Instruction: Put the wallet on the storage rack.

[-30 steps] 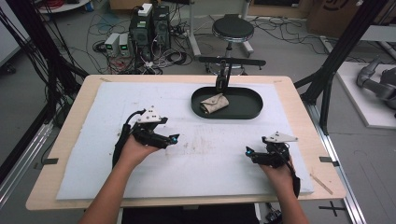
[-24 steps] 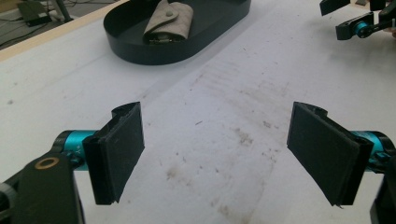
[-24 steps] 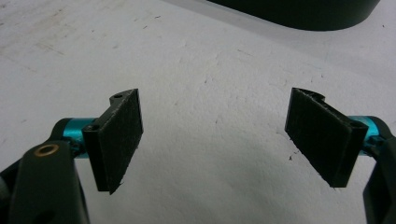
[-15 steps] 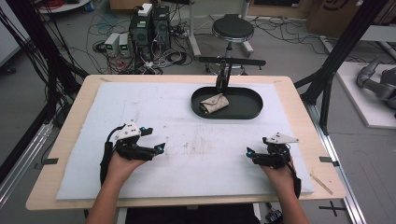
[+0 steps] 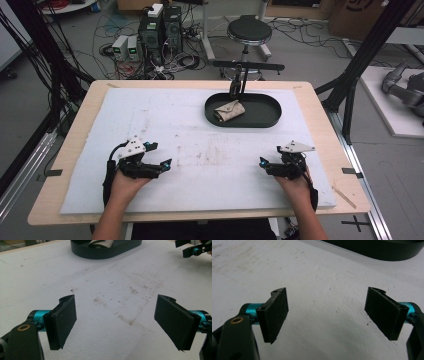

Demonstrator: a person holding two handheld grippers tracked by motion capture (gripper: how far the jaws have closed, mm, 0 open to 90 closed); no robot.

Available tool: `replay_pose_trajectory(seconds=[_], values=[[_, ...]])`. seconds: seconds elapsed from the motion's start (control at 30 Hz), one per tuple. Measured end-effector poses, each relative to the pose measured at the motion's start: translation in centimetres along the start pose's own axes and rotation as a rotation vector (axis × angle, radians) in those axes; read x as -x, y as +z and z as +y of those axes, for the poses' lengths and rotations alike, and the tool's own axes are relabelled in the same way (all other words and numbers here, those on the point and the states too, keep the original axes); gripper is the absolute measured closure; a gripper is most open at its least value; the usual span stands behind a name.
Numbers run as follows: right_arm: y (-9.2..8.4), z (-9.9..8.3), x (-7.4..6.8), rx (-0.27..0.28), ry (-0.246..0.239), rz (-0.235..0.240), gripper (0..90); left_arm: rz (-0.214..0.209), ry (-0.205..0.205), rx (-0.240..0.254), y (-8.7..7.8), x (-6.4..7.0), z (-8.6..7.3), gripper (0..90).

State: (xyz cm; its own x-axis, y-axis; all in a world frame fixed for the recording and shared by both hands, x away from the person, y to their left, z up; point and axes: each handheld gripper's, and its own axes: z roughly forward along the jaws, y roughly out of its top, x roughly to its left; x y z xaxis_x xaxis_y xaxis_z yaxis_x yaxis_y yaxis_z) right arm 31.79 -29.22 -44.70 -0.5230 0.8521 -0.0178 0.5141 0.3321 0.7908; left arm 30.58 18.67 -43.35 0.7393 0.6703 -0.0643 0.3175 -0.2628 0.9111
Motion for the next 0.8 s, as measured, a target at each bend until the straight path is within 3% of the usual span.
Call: replay_pose_trajectory(seconds=[0.8], values=[[0.16, 0.31, -0.18, 0.004, -0.007, -0.001, 19.5, 0.027, -0.017, -0.017, -0.53, -0.49, -0.72, 18.0]])
